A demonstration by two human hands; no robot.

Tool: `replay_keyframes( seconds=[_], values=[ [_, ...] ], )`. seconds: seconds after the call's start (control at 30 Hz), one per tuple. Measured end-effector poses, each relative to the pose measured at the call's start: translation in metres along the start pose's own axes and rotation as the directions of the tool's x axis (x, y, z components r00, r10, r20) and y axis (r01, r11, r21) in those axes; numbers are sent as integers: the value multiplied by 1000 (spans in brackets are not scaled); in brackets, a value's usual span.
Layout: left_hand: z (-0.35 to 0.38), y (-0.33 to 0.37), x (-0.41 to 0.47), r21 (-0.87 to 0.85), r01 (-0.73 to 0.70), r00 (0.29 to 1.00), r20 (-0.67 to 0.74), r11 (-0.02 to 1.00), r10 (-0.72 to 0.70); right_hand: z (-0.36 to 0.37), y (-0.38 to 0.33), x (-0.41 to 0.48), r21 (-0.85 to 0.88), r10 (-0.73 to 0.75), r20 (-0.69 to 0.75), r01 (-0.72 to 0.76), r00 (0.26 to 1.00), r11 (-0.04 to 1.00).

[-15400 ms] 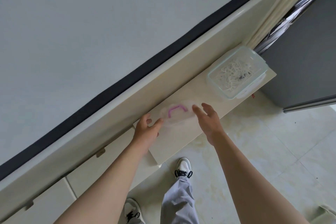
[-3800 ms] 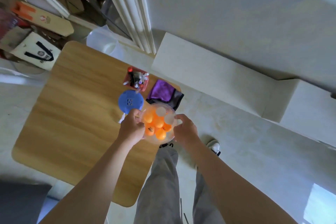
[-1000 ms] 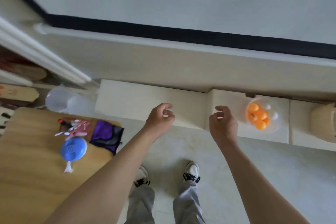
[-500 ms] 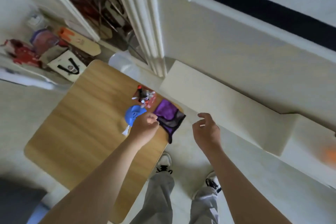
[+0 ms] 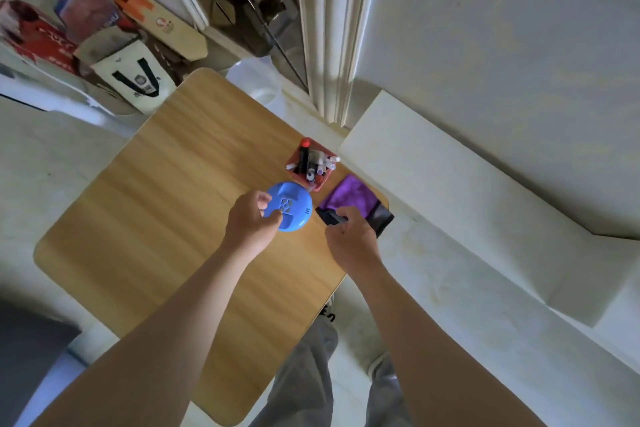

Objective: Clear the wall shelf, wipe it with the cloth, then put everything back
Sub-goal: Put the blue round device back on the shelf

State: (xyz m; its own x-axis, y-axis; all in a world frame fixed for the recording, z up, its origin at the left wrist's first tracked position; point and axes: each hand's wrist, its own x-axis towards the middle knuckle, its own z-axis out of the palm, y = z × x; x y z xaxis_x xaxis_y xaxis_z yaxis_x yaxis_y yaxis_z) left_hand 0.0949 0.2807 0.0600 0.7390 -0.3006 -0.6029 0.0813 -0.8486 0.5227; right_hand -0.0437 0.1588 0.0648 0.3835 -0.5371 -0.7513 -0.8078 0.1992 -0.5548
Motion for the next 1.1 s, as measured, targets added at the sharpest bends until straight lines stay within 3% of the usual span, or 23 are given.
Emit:
replay_keyframes(
  seconds=[0.2, 0.47, 0.63, 0.83, 1.1],
  values=[
    [14, -10, 38, 30, 41, 998, 42, 999, -42, 37, 4, 37, -25, 31, 81, -29, 996, 999],
    [25, -27, 60, -131, 8, 996, 84, 991, 3, 69, 13, 63, 63, 53, 142, -62, 989, 996],
    [25, -34, 62, -221, 78, 993, 103, 972, -57, 78, 20, 67, 143, 30, 133, -50, 991, 988],
    [29, -21, 37, -257, 94, 989, 131, 962, -62, 59, 35, 50, 177, 5, 124, -27, 992, 984],
    [75, 32, -23, -215, -34, 985, 158, 976, 69, -21, 73, 25, 242, -26, 69, 8, 997, 970]
  ],
)
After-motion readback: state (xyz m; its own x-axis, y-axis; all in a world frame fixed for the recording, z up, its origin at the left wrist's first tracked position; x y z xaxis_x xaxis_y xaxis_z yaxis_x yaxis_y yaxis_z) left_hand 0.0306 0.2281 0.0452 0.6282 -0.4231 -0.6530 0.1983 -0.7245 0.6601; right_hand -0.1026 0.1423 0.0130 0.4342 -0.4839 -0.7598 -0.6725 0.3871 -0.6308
